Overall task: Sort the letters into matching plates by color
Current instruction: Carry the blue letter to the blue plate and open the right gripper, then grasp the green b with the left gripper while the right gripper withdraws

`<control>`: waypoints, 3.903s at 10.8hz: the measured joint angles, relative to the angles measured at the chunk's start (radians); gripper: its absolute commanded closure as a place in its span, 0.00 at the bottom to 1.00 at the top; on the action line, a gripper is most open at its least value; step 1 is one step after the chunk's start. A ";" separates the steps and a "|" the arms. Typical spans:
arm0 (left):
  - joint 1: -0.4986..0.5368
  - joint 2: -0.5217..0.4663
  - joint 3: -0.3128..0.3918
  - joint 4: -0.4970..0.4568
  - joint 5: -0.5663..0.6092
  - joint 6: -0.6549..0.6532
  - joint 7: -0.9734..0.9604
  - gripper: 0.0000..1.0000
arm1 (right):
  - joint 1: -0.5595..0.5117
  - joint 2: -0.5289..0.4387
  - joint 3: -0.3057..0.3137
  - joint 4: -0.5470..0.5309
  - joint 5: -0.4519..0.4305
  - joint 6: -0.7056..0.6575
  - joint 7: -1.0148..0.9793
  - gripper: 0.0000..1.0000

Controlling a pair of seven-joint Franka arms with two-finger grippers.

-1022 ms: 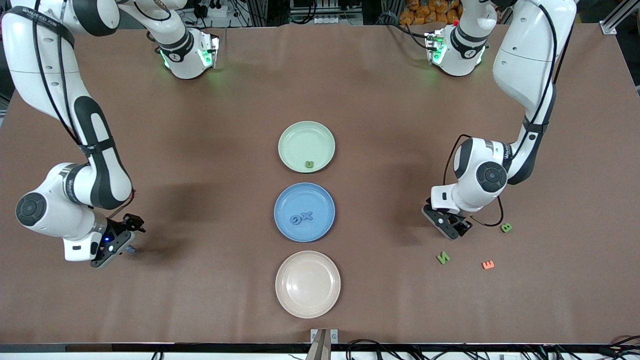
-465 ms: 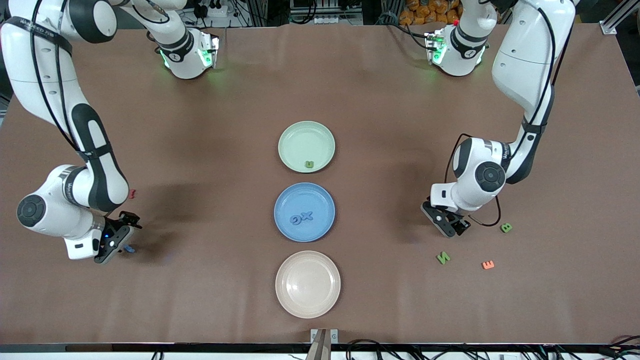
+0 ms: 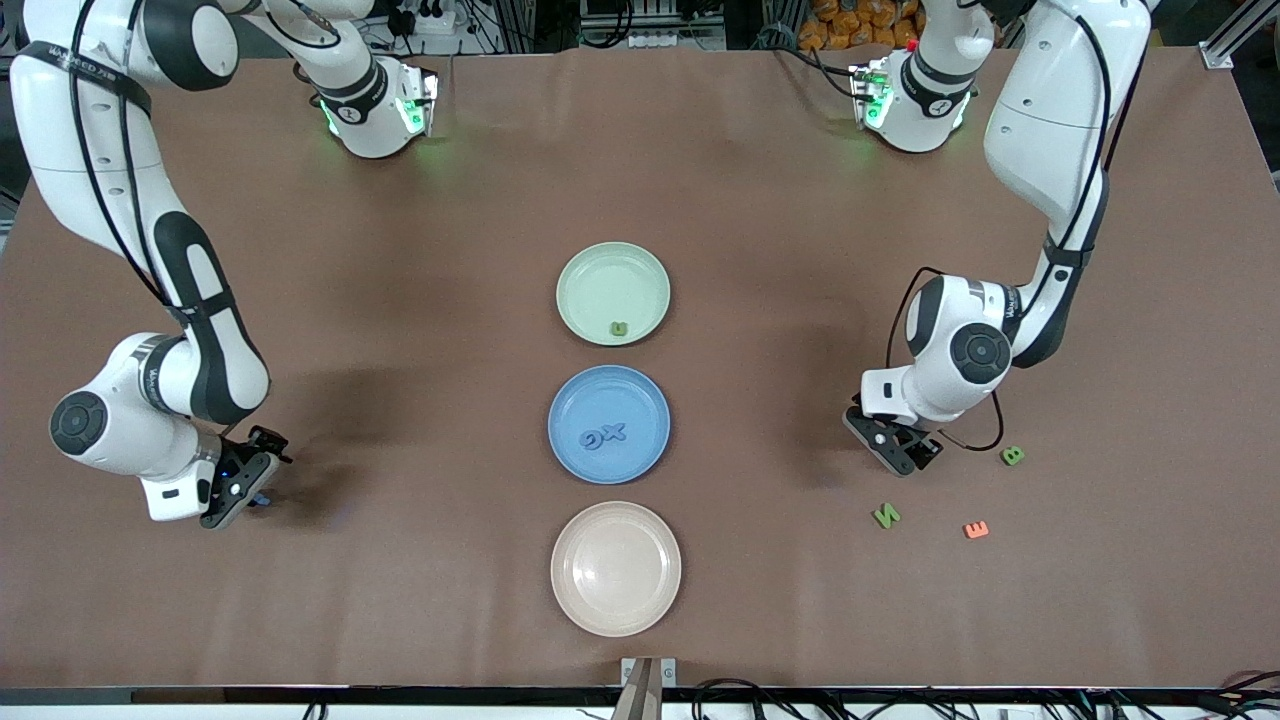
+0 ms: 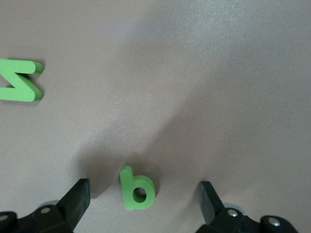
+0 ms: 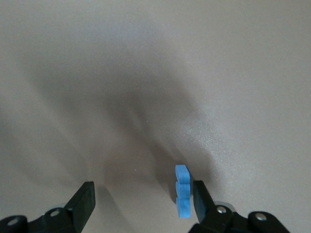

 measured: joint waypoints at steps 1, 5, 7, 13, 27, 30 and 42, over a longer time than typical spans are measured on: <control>0.000 0.000 0.000 0.000 0.000 0.000 0.000 0.00 | 0.002 0.000 0.000 0.000 -0.001 0.001 -0.001 0.72; -0.001 0.010 -0.017 0.000 0.000 0.002 0.000 0.00 | 0.005 0.000 0.000 0.000 -0.004 0.005 -0.004 1.00; 0.000 0.011 -0.018 0.000 0.000 0.002 0.014 0.00 | 0.005 0.000 0.000 0.000 -0.004 0.009 -0.003 1.00; 0.028 0.012 -0.028 0.004 0.000 0.002 0.053 0.00 | 0.047 -0.013 0.007 0.007 -0.002 -0.011 0.297 1.00; 0.036 0.012 -0.034 0.023 -0.022 0.003 0.046 0.79 | 0.499 -0.090 0.050 0.010 0.105 -0.119 1.696 1.00; 0.036 0.012 -0.035 0.023 -0.024 0.002 0.046 0.87 | 0.591 -0.090 0.052 0.023 0.110 -0.116 1.881 1.00; 0.037 0.012 -0.035 0.024 -0.025 0.002 0.045 1.00 | 0.713 -0.043 0.036 0.091 0.167 -0.037 1.913 0.00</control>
